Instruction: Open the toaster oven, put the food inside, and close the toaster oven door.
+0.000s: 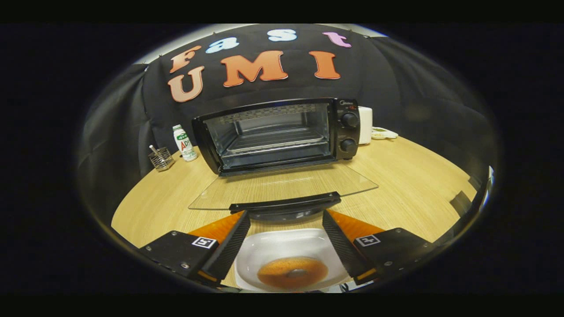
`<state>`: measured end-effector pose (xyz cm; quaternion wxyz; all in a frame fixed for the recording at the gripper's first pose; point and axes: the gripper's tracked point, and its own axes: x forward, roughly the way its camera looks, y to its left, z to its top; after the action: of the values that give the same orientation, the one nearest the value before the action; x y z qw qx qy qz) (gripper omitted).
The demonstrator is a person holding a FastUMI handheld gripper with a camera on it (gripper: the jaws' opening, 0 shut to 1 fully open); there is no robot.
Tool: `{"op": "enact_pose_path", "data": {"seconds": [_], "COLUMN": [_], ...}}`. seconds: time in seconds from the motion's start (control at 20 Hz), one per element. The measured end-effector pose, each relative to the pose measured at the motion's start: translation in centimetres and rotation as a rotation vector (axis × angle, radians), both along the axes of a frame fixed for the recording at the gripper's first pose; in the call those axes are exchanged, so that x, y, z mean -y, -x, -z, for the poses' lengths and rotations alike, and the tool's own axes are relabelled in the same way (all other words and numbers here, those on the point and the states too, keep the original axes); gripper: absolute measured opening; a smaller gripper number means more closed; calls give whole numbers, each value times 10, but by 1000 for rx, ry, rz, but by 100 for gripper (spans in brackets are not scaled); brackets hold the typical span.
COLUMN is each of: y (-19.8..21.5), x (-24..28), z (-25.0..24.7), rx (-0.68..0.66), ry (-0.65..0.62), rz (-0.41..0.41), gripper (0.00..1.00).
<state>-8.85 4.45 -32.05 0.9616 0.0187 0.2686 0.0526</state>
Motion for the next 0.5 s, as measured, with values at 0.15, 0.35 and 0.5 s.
{"op": "enact_pose_path", "data": {"seconds": [0.15,0.35,0.5], "y": [21,54,74], "x": [8,14,14], "z": [-8,-12,-8], "rx": [22,54,54], "ry": [21,52,43], "rz": [4,0,-5], "gripper": [99,99,98]}}
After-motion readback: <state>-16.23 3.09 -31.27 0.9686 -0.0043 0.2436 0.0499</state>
